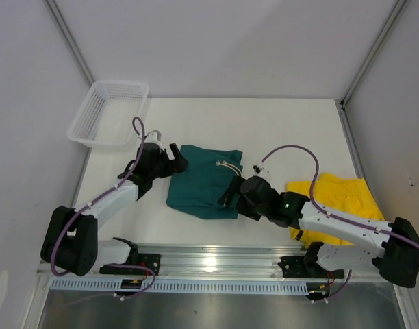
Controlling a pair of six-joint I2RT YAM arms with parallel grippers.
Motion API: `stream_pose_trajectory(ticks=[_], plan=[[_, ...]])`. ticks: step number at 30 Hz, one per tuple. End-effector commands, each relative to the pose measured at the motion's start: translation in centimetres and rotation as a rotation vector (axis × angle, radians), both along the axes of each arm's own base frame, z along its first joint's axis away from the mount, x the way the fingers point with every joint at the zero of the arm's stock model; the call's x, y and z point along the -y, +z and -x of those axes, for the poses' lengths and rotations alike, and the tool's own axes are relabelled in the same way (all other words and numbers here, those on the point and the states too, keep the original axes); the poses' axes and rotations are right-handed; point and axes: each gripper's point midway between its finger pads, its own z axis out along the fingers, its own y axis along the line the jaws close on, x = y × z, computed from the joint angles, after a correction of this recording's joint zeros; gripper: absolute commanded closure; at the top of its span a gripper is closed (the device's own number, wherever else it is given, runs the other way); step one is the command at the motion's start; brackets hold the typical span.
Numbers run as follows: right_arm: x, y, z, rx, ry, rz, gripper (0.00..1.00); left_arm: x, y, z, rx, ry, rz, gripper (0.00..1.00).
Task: Fold and stack the shorts
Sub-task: Fold the shorts
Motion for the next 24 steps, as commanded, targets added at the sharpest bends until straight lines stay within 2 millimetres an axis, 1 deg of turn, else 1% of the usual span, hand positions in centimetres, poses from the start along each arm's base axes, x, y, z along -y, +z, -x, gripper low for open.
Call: stream_pose_trajectory(ticks=[1,3,4,5,6,7,8,9,11,12,13,14,15,16,17,18,19,20,21,22,24], plan=[[0.6,2.8,-1.0,0.005,-0.367,-0.136,0.00,0.6,3.1,-0.9,0.061,-0.001,0.063,0.01],[-0.5,2.7,-0.6,0.007,-0.427,-0.198,0.01,0.5,4.3,-0.8,0.085,0.006,0.078,0.01],[-1.8,2.7,0.4,0.005,-0.406,-0.221,0.01,0.3,4.2,-0.4,0.067,0.011,0.073,0.01],[-2.8,3.0,0.5,-0.004,-0.433,-0.269,0.00,0.2,4.9,0.0,0.072,0.012,0.077,0.01],[-3.1,2.1,0.4,0.018,-0.460,-0.240,0.00,0.2,5.3,0.2,0.077,0.009,0.081,0.01],[-4.1,2.4,1.2,0.013,-0.460,-0.248,0.01,0.1,5.6,0.5,0.080,0.007,0.081,0.01],[-3.9,1.4,1.6,0.003,-0.494,-0.218,0.01,-0.1,5.6,1.0,0.069,0.005,0.073,0.01],[-4.6,0.7,1.4,-0.016,-0.569,-0.260,0.01,-0.2,6.3,1.4,0.086,0.002,0.074,0.01],[-6.6,0.7,2.0,-0.032,-0.557,-0.305,0.00,-0.4,6.6,1.9,0.092,-0.003,0.067,0.01],[-7.2,-0.5,2.0,-0.065,-0.597,-0.306,0.01,-1.0,6.5,2.4,0.090,0.005,0.044,0.01],[-7.7,-0.9,2.1,-0.075,-0.608,-0.306,0.01,-1.4,6.4,2.5,0.086,0.022,0.031,0.01],[-8.5,-0.5,2.0,-0.082,-0.618,-0.319,0.00,-2.0,6.2,2.7,0.089,0.046,0.018,0.01],[-8.8,-1.3,1.7,-0.086,-0.651,-0.320,0.01,-2.3,6.6,2.8,0.115,0.070,0.028,0.01],[-9.0,-1.4,1.6,-0.089,-0.668,-0.333,0.00,-2.5,6.2,3.1,0.119,0.078,0.031,0.01],[-9.3,-1.5,1.2,-0.082,-0.684,-0.370,0.01,-2.7,6.4,3.2,0.134,0.096,0.043,0.01],[-9.5,-1.5,1.0,-0.084,-0.699,-0.402,0.01,-3.3,6.2,3.2,0.152,0.122,0.036,0.01],[-9.8,-1.7,0.8,-0.083,-0.708,-0.428,0.01,-3.7,6.4,3.6,0.176,0.137,0.037,0.01],[-9.8,-2.0,0.7,-0.084,-0.724,-0.427,0.01,-4.0,6.6,3.6,0.192,0.145,0.029,0.01],[-9.8,-2.1,0.5,-0.096,-0.749,-0.435,0.01,-4.8,5.8,3.8,0.187,0.179,0.004,0.01],[-9.7,-3.0,0.4,-0.099,-0.762,-0.407,0.00,-5.2,6.1,3.9,0.201,0.194,0.004,0.01],[-9.8,-3.5,0.1,-0.115,-0.792,-0.414,0.00,-5.8,5.5,4.2,0.202,0.223,-0.010,0.01]])
